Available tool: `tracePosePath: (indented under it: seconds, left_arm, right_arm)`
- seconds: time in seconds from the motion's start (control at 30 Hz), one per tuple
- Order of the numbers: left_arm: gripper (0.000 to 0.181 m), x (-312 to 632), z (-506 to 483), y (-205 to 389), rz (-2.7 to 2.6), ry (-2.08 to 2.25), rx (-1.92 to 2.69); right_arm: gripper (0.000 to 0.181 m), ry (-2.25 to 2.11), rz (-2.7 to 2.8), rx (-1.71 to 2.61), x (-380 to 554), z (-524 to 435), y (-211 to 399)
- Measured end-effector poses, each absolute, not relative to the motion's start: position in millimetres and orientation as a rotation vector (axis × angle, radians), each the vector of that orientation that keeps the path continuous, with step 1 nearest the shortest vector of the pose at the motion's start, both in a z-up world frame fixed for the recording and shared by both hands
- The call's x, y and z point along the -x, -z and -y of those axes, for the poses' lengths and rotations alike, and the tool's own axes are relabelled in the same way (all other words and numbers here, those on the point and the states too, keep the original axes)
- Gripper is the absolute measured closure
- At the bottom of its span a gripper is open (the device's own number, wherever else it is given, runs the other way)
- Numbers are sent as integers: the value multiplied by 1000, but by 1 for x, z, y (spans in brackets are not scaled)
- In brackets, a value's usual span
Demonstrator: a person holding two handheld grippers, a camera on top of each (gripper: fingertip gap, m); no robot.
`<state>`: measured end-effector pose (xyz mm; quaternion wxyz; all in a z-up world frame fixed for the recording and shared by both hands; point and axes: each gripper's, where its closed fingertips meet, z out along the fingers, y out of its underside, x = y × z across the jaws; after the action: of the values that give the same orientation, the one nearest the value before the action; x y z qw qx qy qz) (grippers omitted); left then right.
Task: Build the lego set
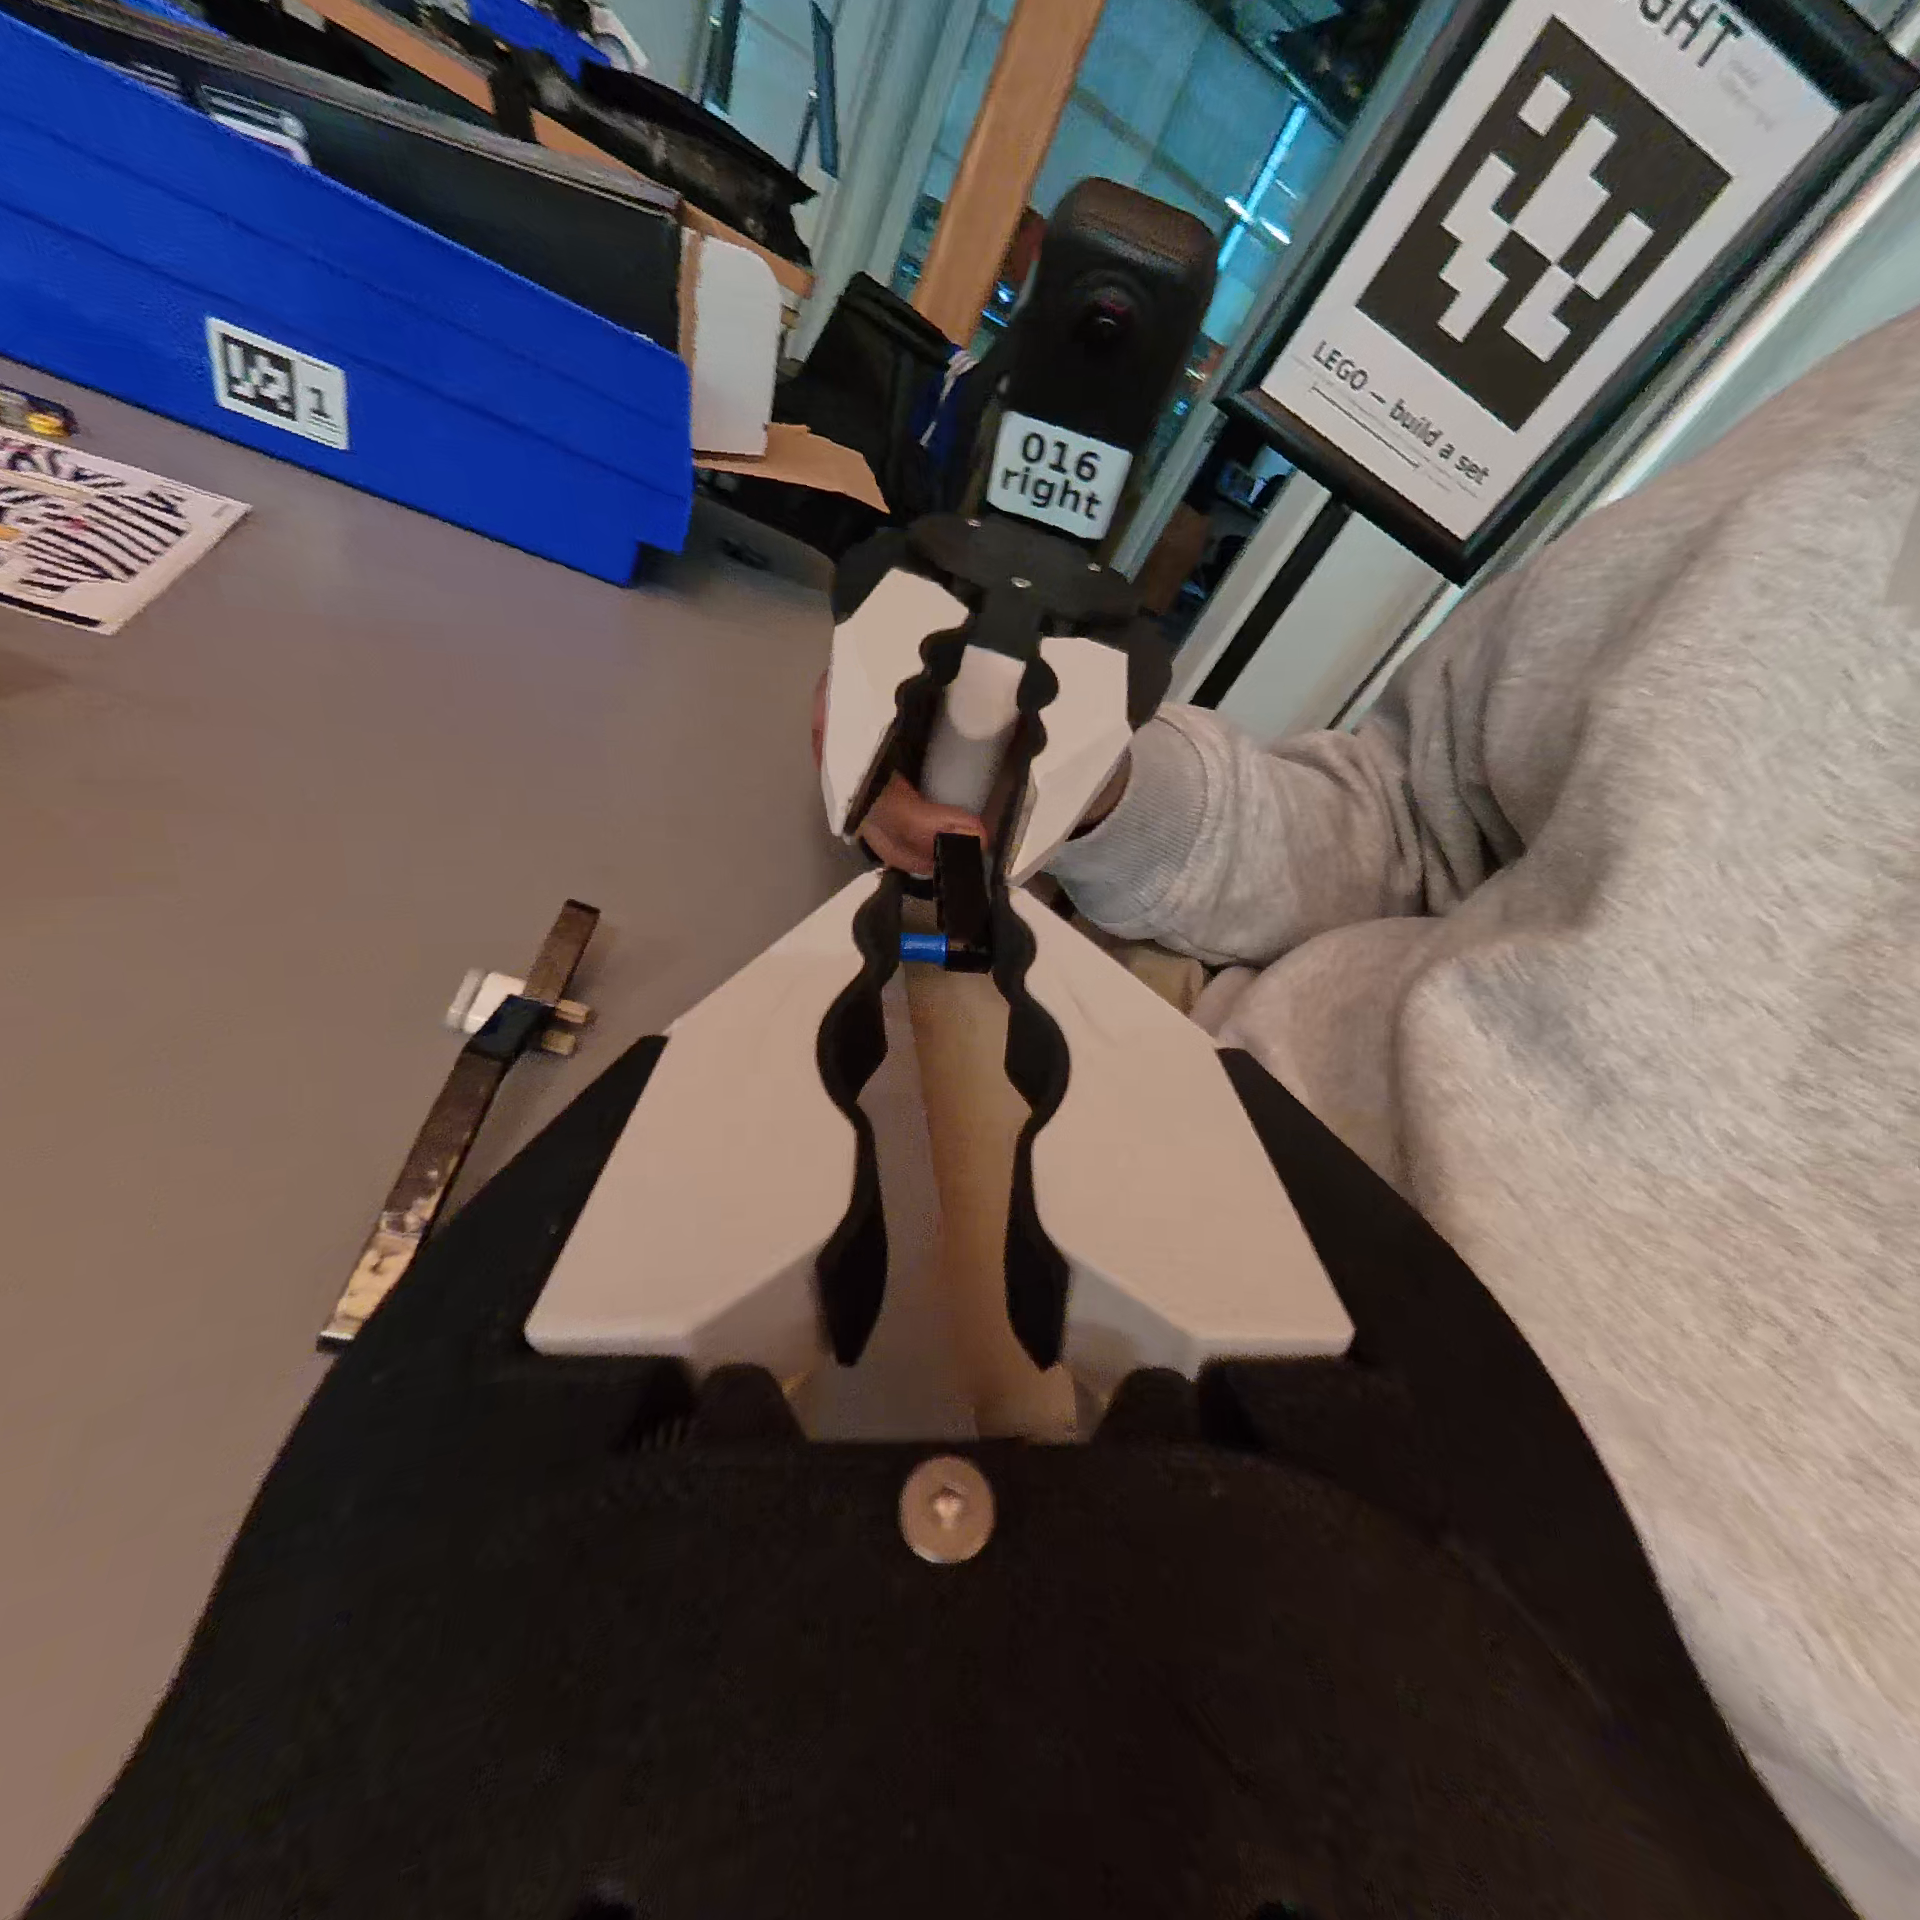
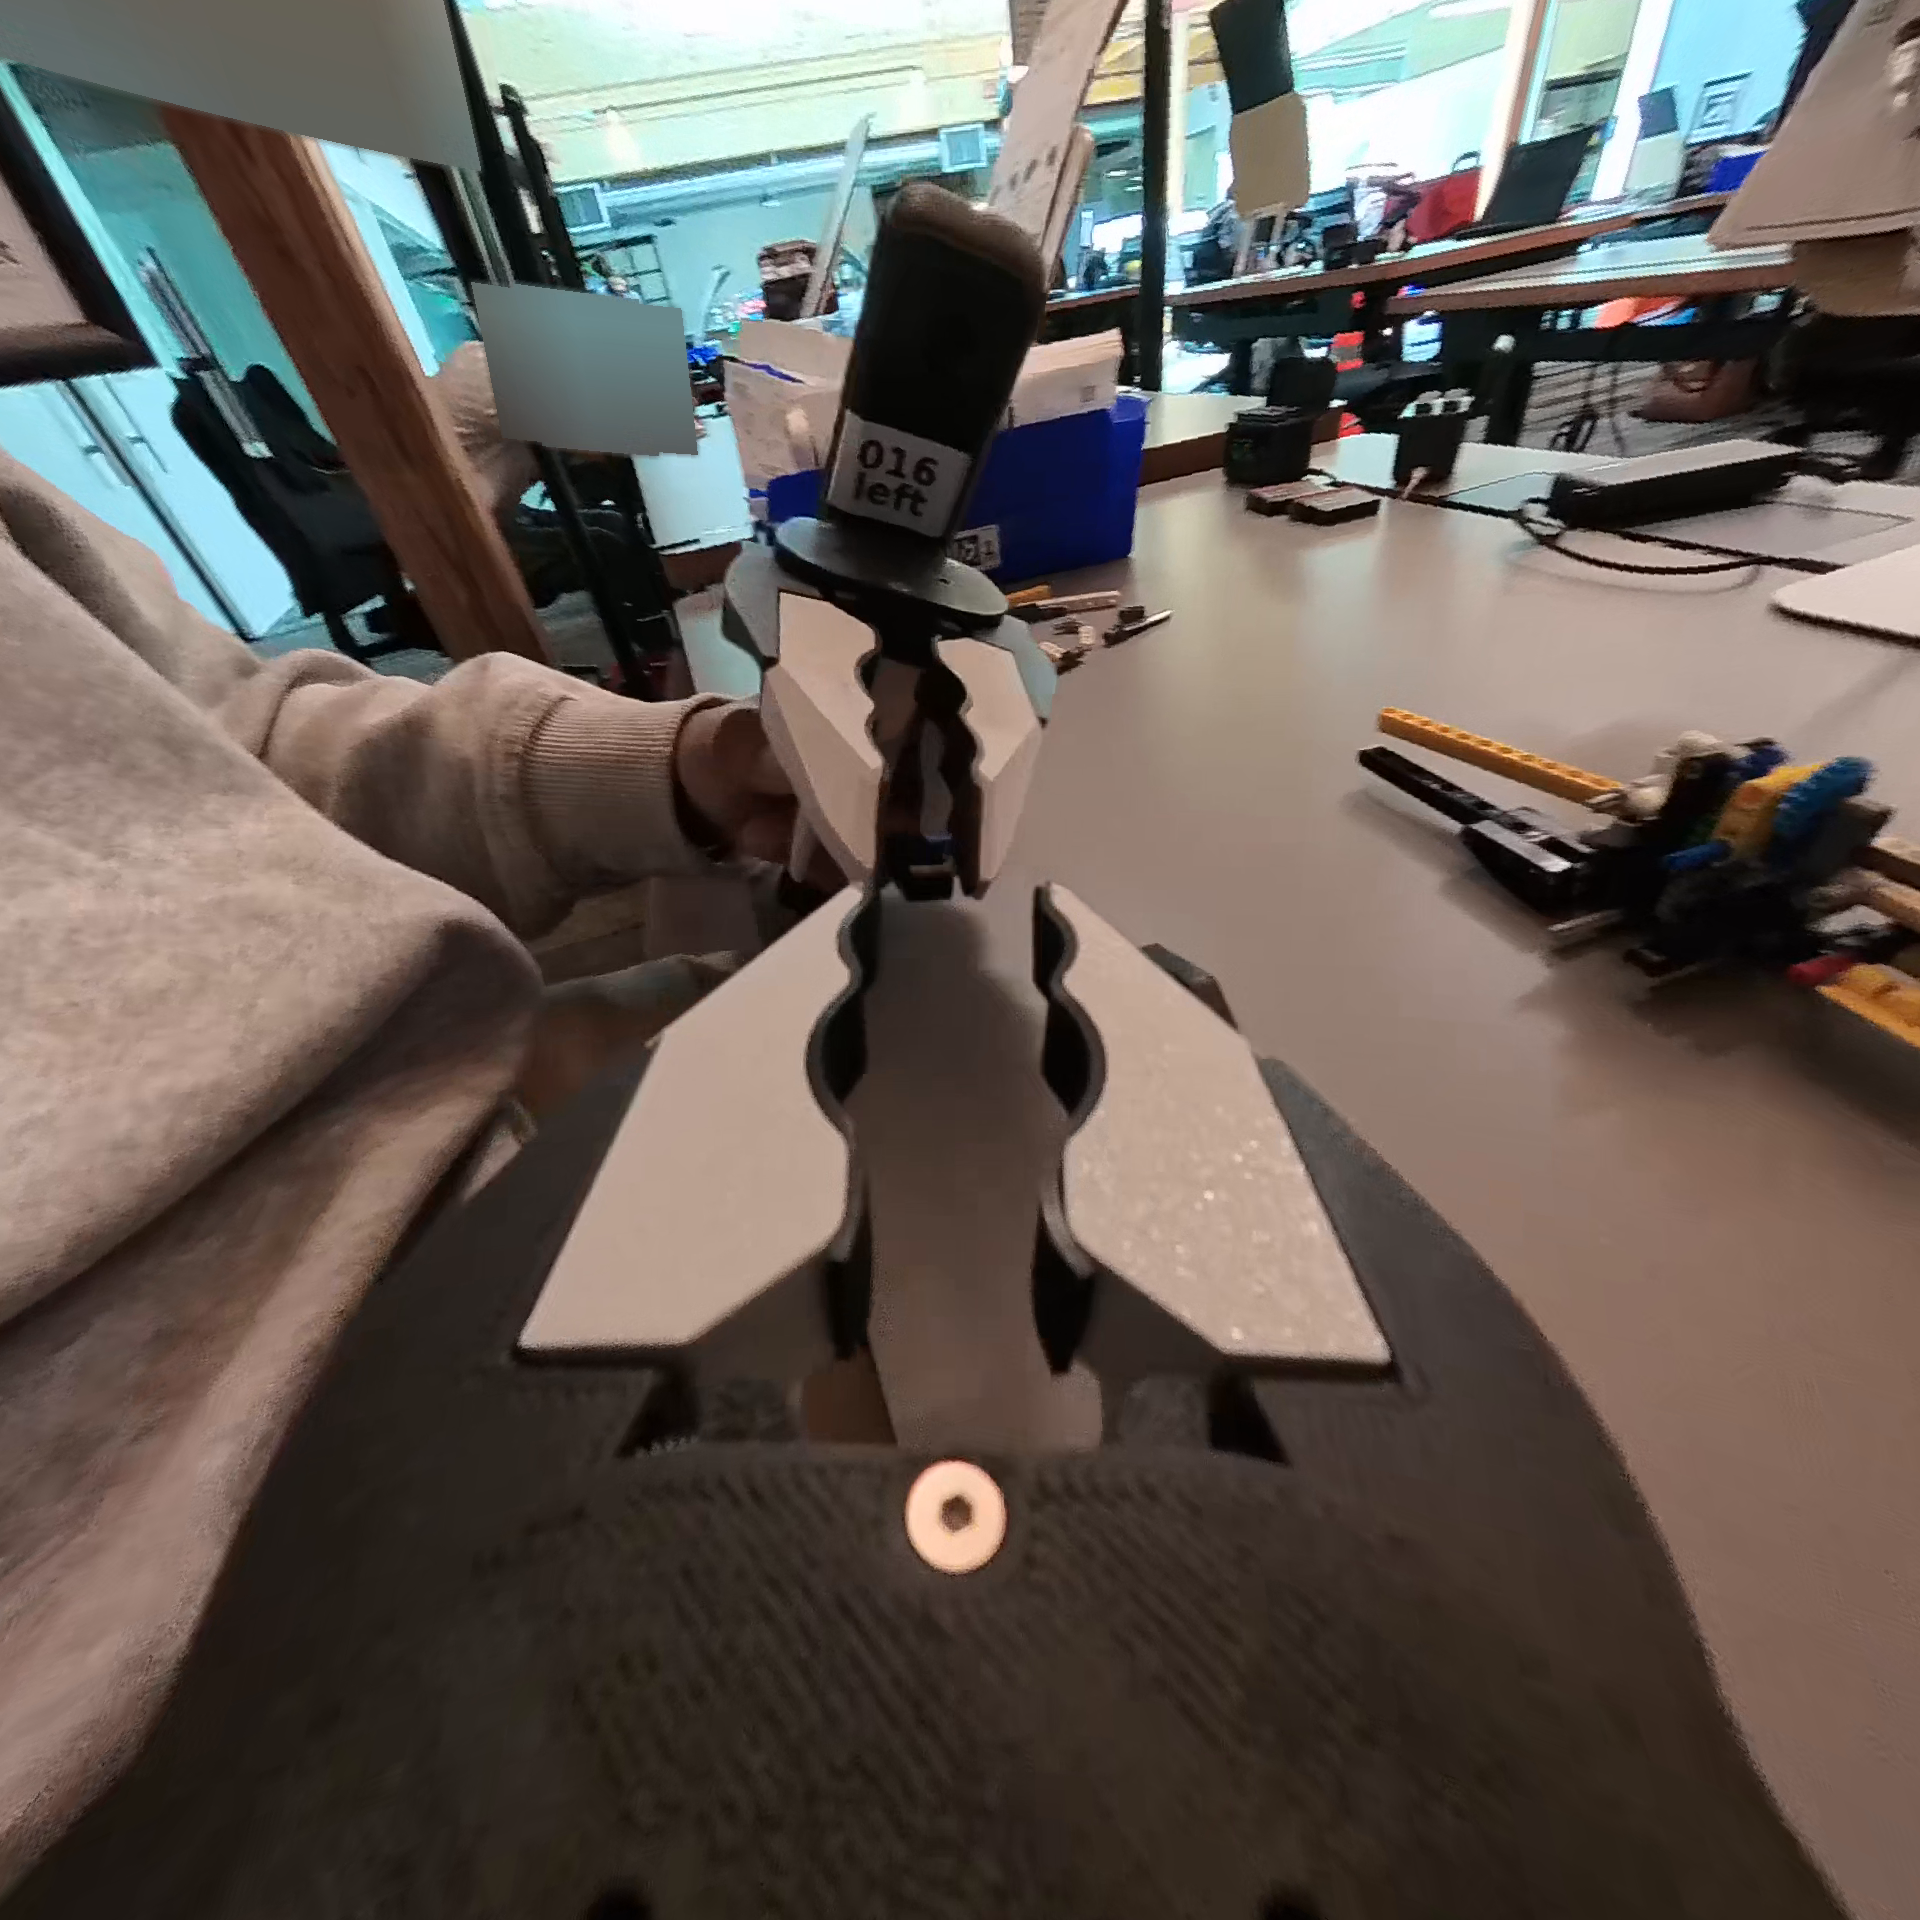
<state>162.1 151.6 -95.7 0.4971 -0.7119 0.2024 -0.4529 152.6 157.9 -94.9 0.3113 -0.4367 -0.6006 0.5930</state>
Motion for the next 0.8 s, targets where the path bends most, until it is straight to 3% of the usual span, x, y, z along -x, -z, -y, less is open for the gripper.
tracePosePath:
  seconds: [0.33, 0.53, 0.8]
  left_arm:
    - [167, -134, -184, 75, -137, 1084, 1582]
    - [167, -151, -182, 75, -431, 538, 1604]
    - [166, -153, -179, 65, -461, 200, 1524]
  right_arm:
    - [158, -1547, 1450, 1186, -151, -166, 85]
    - [160, -1831, 1093, 1318, -152, -180, 62]
    - [162, -2141, 941, 1429, -149, -175, 61]
